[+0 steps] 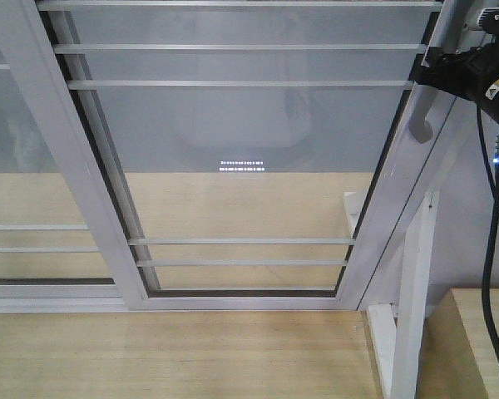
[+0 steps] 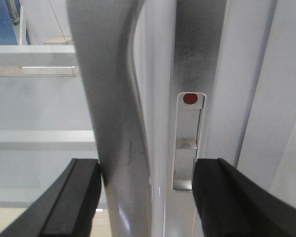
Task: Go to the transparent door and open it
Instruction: 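Open the right gripper around the silver handle and close on it, then pull the handle with the right gripper, sliding the door panel sideways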
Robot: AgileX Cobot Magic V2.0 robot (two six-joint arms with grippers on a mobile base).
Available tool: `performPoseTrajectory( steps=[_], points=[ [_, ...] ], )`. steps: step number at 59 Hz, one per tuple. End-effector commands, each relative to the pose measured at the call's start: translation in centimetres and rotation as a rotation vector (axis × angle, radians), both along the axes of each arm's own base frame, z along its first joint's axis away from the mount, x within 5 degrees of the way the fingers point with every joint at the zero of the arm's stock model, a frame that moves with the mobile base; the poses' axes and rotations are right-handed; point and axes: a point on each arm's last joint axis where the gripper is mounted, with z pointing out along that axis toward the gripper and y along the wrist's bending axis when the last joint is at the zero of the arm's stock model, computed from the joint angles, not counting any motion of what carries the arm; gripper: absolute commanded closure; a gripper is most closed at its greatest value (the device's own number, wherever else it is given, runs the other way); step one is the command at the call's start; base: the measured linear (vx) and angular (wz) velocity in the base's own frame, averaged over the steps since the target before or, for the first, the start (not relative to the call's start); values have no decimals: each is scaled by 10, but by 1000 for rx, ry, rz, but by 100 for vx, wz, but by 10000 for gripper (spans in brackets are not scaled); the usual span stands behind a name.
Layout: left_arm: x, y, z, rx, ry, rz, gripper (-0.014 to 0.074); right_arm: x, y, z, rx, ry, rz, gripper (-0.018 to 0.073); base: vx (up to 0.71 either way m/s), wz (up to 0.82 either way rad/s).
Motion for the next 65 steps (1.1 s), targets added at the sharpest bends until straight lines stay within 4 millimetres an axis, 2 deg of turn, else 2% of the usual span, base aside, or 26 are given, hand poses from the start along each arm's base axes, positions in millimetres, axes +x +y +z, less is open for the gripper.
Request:
performPoseTrajectory(
  steps=[1, 16, 28, 44, 65],
  points=[
    [2, -1, 16, -13, -104, -3, 267, 4, 0, 34, -1, -160, 16, 114, 0, 0],
    [2, -1, 16, -13, -104, -3, 267, 5, 2, 31, -32, -154, 40, 181, 0, 0],
    [2, -1, 16, -13, -104, -3, 267, 5, 8, 31, -3, -148, 56, 183, 0, 0],
    [2, -1, 16, -15, -104, -3, 267, 5, 38, 31, -21, -147, 144, 183, 0, 0],
    [2, -1, 16, -15, -104, -3, 267, 3, 62, 31, -17, -148, 202, 183, 0, 0]
  ],
)
